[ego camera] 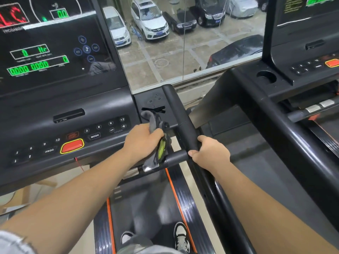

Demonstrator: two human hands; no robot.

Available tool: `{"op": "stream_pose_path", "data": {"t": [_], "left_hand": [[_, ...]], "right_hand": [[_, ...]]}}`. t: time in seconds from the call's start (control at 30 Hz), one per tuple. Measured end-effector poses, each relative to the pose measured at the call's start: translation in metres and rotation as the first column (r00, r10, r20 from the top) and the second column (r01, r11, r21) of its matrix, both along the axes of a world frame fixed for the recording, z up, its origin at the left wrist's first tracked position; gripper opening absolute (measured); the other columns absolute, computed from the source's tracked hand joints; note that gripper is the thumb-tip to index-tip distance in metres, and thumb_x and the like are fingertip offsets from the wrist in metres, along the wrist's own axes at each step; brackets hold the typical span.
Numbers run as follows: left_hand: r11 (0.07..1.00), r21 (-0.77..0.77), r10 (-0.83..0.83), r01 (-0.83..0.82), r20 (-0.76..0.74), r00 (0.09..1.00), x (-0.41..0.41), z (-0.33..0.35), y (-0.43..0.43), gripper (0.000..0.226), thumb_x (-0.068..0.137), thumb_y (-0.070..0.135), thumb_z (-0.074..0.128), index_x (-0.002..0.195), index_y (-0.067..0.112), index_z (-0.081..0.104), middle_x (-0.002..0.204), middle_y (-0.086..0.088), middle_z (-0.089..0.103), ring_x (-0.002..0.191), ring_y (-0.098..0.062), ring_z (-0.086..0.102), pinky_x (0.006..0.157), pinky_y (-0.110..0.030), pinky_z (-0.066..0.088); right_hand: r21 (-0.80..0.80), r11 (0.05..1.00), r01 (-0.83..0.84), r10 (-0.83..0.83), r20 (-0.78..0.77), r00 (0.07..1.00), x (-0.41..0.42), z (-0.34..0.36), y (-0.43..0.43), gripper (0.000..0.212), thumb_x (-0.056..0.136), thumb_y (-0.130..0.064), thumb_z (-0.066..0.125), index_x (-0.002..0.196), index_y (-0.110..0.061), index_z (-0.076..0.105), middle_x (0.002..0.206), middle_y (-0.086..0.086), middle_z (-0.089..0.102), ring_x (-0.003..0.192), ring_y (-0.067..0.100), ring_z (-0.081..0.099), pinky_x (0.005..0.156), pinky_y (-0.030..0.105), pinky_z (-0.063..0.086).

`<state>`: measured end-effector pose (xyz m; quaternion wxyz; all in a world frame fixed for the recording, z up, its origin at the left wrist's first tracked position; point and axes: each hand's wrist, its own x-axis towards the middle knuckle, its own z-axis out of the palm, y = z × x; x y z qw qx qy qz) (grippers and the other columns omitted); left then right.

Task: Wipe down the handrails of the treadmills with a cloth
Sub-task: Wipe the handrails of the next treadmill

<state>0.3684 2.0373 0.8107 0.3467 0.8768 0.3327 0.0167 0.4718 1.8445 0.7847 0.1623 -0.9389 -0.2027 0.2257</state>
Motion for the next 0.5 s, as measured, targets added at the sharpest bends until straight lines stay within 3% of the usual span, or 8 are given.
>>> {"op": "stream_pose_path", "data": {"t": [0.07,0.13,0.2,0.33,0.4,0.43,0.5], "left_hand": [[0.976,0.145,-0.146,0.161,-0.11,0.983,0.008,-0.015,-0.021,0.034,0.093,0.046,0.051,0.075,0.016,0.055,0.077,-0.004,0.066,0.079,-0.029,0.062,0.069,-0.038,0.047],[0.941,0.102,-0.288,0.323,-0.26,0.922,0.014,-0.042,-0.049,0.031,0.094,0.05,0.049,0.094,0.019,0.054,0.102,-0.007,0.066,0.099,-0.032,0.062,0.08,-0.04,0.05],[0.931,0.127,-0.295,0.341,-0.286,0.912,0.017,-0.061,-0.062,0.037,0.091,0.055,0.048,0.108,0.022,0.052,0.115,-0.004,0.061,0.109,-0.03,0.058,0.086,-0.044,0.052],[0.847,0.367,-0.306,0.384,-0.256,0.917,-0.007,-0.079,-0.065,0.036,0.091,0.045,0.055,0.116,0.02,0.053,0.12,-0.002,0.057,0.11,-0.029,0.051,0.084,-0.044,0.052],[0.76,0.495,-0.343,0.421,-0.245,0.907,-0.026,-0.084,-0.075,0.04,0.087,0.039,0.056,0.12,0.016,0.057,0.124,-0.004,0.057,0.118,-0.031,0.049,0.096,-0.043,0.048],[0.749,0.512,-0.363,0.421,-0.214,0.907,-0.038,-0.084,-0.08,0.04,0.084,0.036,0.059,0.118,0.015,0.06,0.122,-0.005,0.058,0.12,-0.033,0.049,0.1,-0.044,0.046],[0.761,0.49,-0.411,0.424,-0.141,0.901,-0.063,-0.08,-0.091,0.033,0.076,0.031,0.067,0.105,0.016,0.063,0.11,-0.004,0.061,0.112,-0.031,0.054,0.094,-0.042,0.05]], "right_hand": [[-0.007,1.0,0.005,-0.005,-0.013,1.0,0.0,0.0,0.0,0.042,0.091,-0.046,0.066,0.127,-0.027,0.056,0.104,-0.006,0.064,0.101,0.024,0.062,0.076,0.034,0.047],[0.006,1.0,0.013,-0.013,0.011,1.0,-0.001,-0.002,0.001,0.033,0.089,-0.042,0.066,0.117,-0.026,0.058,0.106,-0.004,0.066,0.098,0.025,0.062,0.074,0.032,0.043],[0.03,0.999,0.014,-0.015,0.039,0.999,-0.003,-0.004,0.003,0.022,0.087,-0.038,0.064,0.104,-0.025,0.057,0.101,-0.003,0.066,0.091,0.024,0.062,0.072,0.03,0.043],[-0.013,1.0,-0.009,0.009,0.038,0.999,-0.007,0.001,0.009,0.025,0.082,-0.034,0.065,0.103,-0.025,0.053,0.101,0.0,0.065,0.091,0.026,0.063,0.075,0.034,0.052],[-0.049,0.999,-0.014,0.015,0.036,0.999,-0.007,0.0,0.007,0.028,0.084,-0.034,0.065,0.107,-0.025,0.052,0.104,0.001,0.064,0.095,0.028,0.064,0.077,0.035,0.052],[-0.067,0.998,-0.021,0.024,0.036,0.999,-0.008,-0.001,0.006,0.029,0.086,-0.036,0.064,0.111,-0.025,0.053,0.108,0.002,0.063,0.099,0.029,0.063,0.077,0.036,0.051],[-0.135,0.989,-0.051,0.062,0.075,0.995,-0.011,-0.002,0.007,0.038,0.093,-0.041,0.061,0.124,-0.021,0.052,0.122,0.006,0.056,0.114,0.031,0.057,0.082,0.04,0.049]]}}
